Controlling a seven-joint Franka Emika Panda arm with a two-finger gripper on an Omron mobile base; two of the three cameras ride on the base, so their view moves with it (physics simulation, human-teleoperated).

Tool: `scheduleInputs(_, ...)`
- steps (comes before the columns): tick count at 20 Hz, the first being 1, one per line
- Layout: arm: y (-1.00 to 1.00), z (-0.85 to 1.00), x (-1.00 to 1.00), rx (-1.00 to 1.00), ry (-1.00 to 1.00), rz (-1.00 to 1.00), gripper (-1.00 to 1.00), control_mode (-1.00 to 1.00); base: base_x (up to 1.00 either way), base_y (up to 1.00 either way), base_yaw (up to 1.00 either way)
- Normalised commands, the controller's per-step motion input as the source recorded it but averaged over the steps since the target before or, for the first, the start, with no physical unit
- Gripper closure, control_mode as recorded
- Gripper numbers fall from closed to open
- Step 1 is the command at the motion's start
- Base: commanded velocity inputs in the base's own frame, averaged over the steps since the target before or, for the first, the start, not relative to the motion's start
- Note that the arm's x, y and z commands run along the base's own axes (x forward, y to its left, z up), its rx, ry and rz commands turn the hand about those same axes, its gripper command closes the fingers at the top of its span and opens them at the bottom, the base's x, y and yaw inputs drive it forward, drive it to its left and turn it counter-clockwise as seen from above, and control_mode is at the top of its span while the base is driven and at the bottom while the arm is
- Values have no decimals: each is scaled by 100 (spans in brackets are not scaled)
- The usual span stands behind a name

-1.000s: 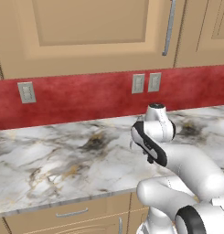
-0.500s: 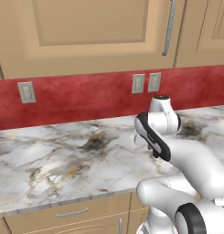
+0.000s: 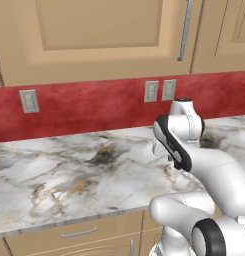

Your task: Move the cutting board and knife to the sink. Then move spray from the cabinet to the counter.

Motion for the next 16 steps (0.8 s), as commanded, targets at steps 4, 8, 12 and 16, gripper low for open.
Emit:
scheduleInputs(4, 0, 0, 0, 0, 0, 0, 100, 100, -40, -14, 0)
scheduleInputs(8, 0, 0, 0, 0, 0, 0, 100, 100, -98, -55, 0)
scheduleInputs(12, 0, 0, 0, 0, 0, 0, 100, 100, -100, -82, 0)
scheduleInputs(16, 0, 0, 0, 0, 0, 0, 100, 100, -90, -100, -6)
